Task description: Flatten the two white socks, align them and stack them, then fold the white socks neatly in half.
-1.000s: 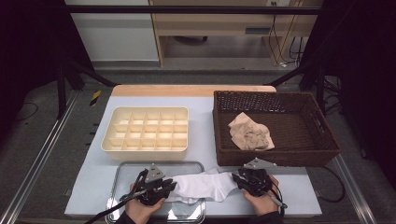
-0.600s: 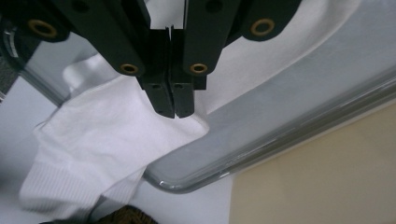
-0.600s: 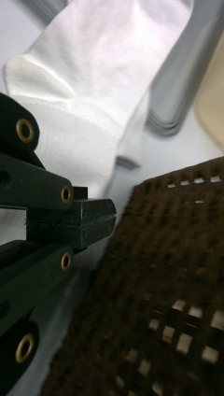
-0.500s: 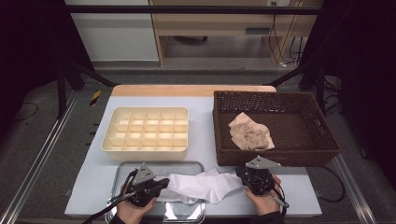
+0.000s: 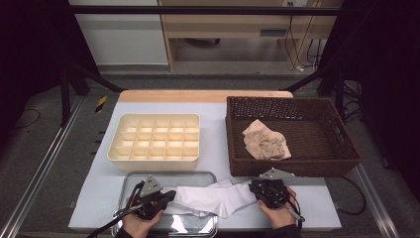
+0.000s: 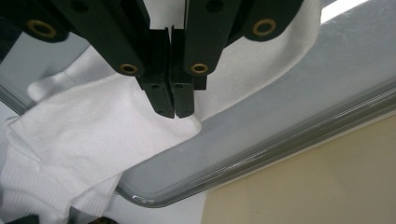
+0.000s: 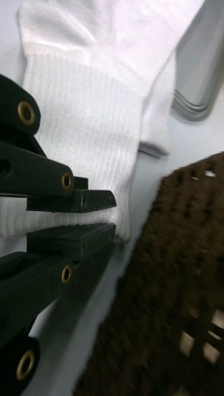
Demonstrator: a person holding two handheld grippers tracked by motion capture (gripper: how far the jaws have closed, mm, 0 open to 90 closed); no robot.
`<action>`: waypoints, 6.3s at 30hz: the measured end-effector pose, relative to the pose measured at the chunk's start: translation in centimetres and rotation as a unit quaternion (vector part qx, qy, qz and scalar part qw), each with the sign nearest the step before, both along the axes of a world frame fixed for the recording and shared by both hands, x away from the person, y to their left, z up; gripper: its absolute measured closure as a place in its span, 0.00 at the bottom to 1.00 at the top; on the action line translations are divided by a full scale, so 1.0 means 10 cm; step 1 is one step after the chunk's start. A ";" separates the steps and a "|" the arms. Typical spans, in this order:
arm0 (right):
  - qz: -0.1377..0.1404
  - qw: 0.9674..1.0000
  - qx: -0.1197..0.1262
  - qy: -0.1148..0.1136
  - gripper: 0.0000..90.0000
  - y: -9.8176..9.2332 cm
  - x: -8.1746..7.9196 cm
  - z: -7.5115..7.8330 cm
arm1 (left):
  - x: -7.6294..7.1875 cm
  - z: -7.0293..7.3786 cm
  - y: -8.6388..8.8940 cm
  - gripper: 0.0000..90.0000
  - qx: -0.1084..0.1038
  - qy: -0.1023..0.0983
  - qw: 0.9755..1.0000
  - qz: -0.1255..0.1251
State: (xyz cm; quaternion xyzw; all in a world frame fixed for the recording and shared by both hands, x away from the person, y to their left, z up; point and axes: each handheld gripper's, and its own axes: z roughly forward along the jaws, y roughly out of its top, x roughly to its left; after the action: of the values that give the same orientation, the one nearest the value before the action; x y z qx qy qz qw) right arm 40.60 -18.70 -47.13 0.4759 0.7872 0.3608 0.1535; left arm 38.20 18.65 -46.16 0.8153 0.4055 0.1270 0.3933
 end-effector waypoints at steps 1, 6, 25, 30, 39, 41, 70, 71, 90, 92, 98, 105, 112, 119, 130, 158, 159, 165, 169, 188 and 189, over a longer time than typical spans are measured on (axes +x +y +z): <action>-0.002 1.000 -0.001 -0.011 0.92 0.00 0.00 0.02 | 0.00 0.00 0.00 0.98 -0.001 0.000 1.000 0.001; -0.016 1.000 -0.004 -0.008 0.80 -0.01 0.03 -0.02 | 0.00 -0.02 -0.01 0.93 0.005 0.000 1.000 0.000; 0.012 0.998 0.038 -0.038 0.95 -0.03 -0.15 0.29 | -0.10 0.18 0.16 0.98 -0.029 -0.017 0.999 0.001; 0.035 0.998 0.045 -0.042 0.95 0.11 -0.17 0.40 | -0.15 0.23 0.35 0.98 -0.040 -0.018 0.999 0.016; 0.065 0.996 0.063 -0.026 0.95 0.40 -0.09 0.41 | -0.19 0.18 0.70 0.98 -0.045 -0.008 0.998 0.048; 0.068 0.996 0.058 -0.025 0.95 0.46 -0.06 0.39 | -0.18 0.16 0.71 0.98 -0.042 -0.008 0.998 0.052; 0.043 0.997 0.056 -0.014 0.95 0.46 0.03 0.17 | -0.06 0.07 0.63 0.99 -0.035 -0.029 0.997 0.065; 0.042 0.997 0.056 -0.011 0.95 0.46 0.02 0.17 | -0.06 0.07 0.63 0.99 -0.032 -0.028 0.997 0.065; 0.049 0.998 0.041 0.020 0.89 0.52 0.04 0.06 | -0.10 0.02 0.58 0.85 0.003 -0.015 0.998 0.057; 0.050 0.998 0.045 0.009 0.84 0.49 0.03 0.07 | -0.10 0.02 0.59 0.77 0.005 -0.017 0.998 0.065; 0.043 0.998 0.052 -0.002 0.77 0.39 -0.05 0.05 | -0.09 -0.04 0.61 0.69 0.011 -0.010 0.997 0.071; 0.045 0.998 0.052 0.015 0.75 0.42 -0.07 -0.10 | -0.12 -0.13 0.55 0.77 0.016 -0.002 0.998 0.060; 0.042 0.997 0.055 0.021 0.86 0.46 -0.08 -0.13 | -0.12 -0.13 0.54 0.92 0.011 -0.001 0.998 0.054; 0.029 0.998 0.048 0.019 0.90 0.33 -0.03 -0.02 | -0.12 -0.10 0.51 0.94 -0.007 -0.015 0.998 0.054; 0.020 0.999 0.042 0.002 0.80 0.27 -0.02 -0.04 | -0.13 -0.09 0.45 0.80 0.001 -0.026 0.998 0.049; -0.004 0.997 0.063 -0.046 0.66 0.03 -0.08 0.09 | 0.04 0.32 -0.02 0.72 -0.039 -0.075 0.996 -0.001; -0.004 0.997 0.064 -0.046 0.66 0.03 -0.07 0.09 | 0.05 0.31 -0.05 0.73 -0.038 -0.074 0.997 -0.004; -0.001 0.997 0.062 -0.039 0.68 0.08 -0.07 0.06 | 0.07 0.21 -0.25 0.81 -0.036 -0.063 0.997 -0.021; 0.003 0.998 0.059 -0.036 0.69 0.10 -0.07 0.04 | 0.06 0.11 -0.40 0.87 -0.029 -0.054 0.997 -0.039; 0.027 0.999 0.045 0.009 0.77 0.28 -0.01 -0.13 | 0.02 -0.17 -0.66 0.98 -0.002 -0.019 0.997 -0.072; 0.028 0.998 0.047 0.011 0.79 0.28 -0.01 -0.13 | 0.02 -0.17 -0.66 0.98 -0.001 -0.018 0.997 -0.072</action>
State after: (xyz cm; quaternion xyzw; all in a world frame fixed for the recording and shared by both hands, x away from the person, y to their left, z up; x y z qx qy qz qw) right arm 40.55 -15.86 -48.40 0.4640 0.7842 0.3966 0.1119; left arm 38.39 12.07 -47.90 0.8397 0.3386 0.1129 0.4093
